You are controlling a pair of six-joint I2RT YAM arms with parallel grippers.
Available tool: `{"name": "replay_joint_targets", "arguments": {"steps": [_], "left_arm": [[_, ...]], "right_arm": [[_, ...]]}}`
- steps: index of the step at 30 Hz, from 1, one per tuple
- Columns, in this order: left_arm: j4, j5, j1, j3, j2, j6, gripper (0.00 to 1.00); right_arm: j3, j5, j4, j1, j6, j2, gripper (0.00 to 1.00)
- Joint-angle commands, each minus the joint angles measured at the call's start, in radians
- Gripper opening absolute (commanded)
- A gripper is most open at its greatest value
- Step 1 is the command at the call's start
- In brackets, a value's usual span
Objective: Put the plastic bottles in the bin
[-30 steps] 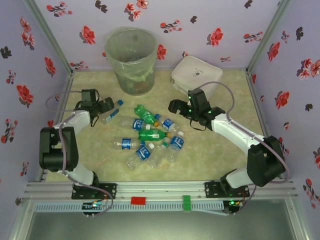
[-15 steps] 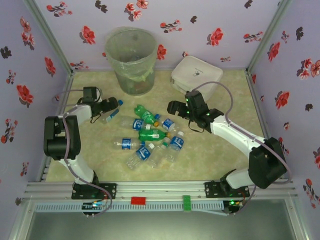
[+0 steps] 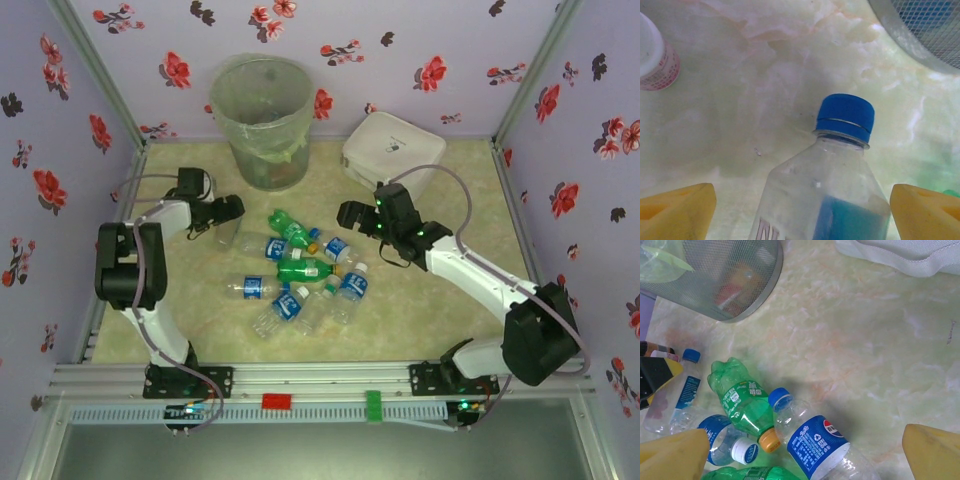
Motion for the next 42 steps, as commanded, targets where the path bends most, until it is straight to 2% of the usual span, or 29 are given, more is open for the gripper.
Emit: {"name": "replay_joint_targets", "arguments": {"steps": [1, 5, 12, 16, 22, 25, 31, 36, 42], "left_arm": [[-0.12, -0.068, -0.02, 0.049, 0.046, 0.041, 0.9], [-0.182, -0.117, -0.05, 0.1, 0.08, 0.058, 0.89], [-0.203, -0.14, -0.065, 0.118, 0.103, 0.053, 0.88], [-0.205, -0.153, -0.071, 0.115, 0.097, 0.054, 0.78], [-0.168, -0.182, -0.071, 0.081, 0.05, 0.052, 0.54], [-0.141, -0.19, -0.071, 0.053, 0.002, 0.047, 0.47], [-0.098, -0.192, -0.07, -0.037, -0.188, 0.009, 0.44], [-0.085, -0.208, -0.071, -0.124, -0.431, -0.026, 0.44], [-0.09, -0.227, -0.07, -0.107, -0.672, -0.046, 0.45]], "right_arm": [[-0.006, 0.029, 0.009, 0.005, -0.012, -0.026, 1.0], [-0.015, 0.033, 0.018, 0.006, -0.012, -0.041, 1.0], [-0.043, 0.037, 0.033, 0.005, -0.016, -0.08, 1.0], [-0.056, 0.042, 0.043, 0.005, -0.017, -0.096, 1.0], [-0.061, 0.039, 0.047, 0.005, -0.017, -0.103, 1.0], [-0.062, 0.034, 0.055, 0.005, -0.014, -0.104, 1.0], [-0.077, 0.006, 0.109, 0.005, -0.017, -0.093, 1.0], [-0.099, -0.012, 0.158, 0.005, -0.016, -0.075, 1.0], [-0.124, -0.027, 0.214, 0.005, -0.019, -0.055, 1.0]]}}
